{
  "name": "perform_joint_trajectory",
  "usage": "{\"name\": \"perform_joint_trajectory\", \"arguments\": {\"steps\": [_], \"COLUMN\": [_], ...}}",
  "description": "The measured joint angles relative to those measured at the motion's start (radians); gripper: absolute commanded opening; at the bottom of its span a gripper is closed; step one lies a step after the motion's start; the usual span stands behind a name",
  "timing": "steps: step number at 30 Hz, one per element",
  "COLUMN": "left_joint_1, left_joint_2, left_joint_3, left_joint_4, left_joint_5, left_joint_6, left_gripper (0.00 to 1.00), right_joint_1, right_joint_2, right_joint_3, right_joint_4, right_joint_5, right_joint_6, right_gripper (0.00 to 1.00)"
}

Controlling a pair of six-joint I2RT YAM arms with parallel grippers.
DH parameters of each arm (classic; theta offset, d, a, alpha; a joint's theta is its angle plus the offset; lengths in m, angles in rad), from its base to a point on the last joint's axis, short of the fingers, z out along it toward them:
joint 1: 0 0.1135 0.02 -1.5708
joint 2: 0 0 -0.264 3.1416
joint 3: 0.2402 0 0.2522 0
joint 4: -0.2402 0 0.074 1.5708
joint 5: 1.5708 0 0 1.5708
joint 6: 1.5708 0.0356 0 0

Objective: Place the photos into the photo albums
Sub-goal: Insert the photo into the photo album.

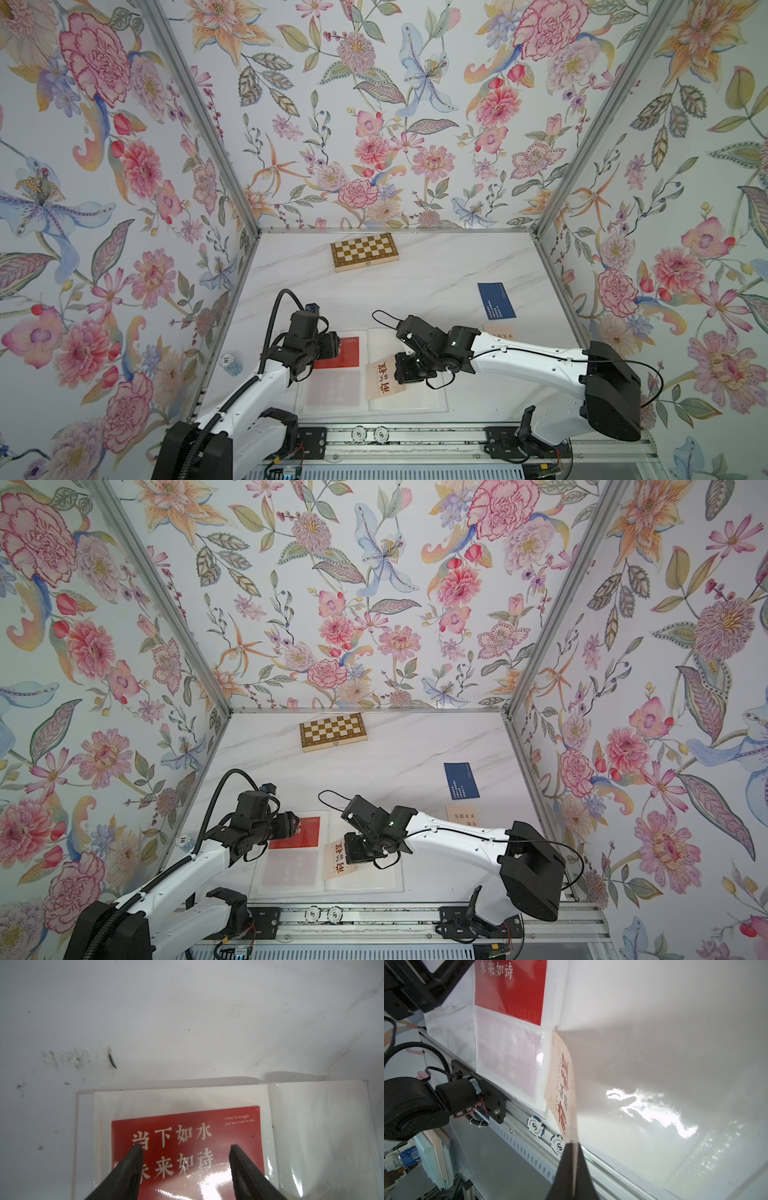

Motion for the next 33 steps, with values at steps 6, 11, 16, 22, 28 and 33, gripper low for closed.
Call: {"name": "perform_joint_trajectory", "arguments": {"steps": [6, 11, 16, 22, 28, 33], "left_joint_1": [0.000, 0.000, 0.000, 0.000, 0.000, 0.000], "left_joint_2": [0.000, 0.000, 0.000, 0.000, -0.014, -0.026], "left_joint_3": [0.000, 0.000, 0.000, 0.000, 0.000, -0.006], "left_joint_4": [0.000, 0.000, 0.000, 0.000, 0.000, 0.000], "left_joint_5": [-0.002, -0.002, -0.003, -0.003, -0.006, -0.007], "left_joint_6": [0.000, 0.000, 0.001, 0.008, 0.013, 0.019], "left_gripper": [0.65, 0.65, 0.65, 0.65, 0.65, 0.65], "right_joint_1": [0.000, 0.011, 0.038, 0.063, 0.072, 0.083], "right_joint_2": [0.000, 0.004, 0.033, 0.073, 0.085, 0.086], "right_joint_3": [0.000, 0.011, 0.082, 0.149, 0.165, 0.169], "right_joint_4": [0.000, -0.011, -0.066, -0.130, -0.172, -0.181], "right_joint_5": [0.000, 0.004, 0.029, 0.065, 0.086, 0.090], "right_joint_6": [0.000, 0.000, -0.001, -0.004, -0.004, -0.003], "right_gripper": [0.00, 0.00, 0.00, 0.00, 0.00, 0.00]}}
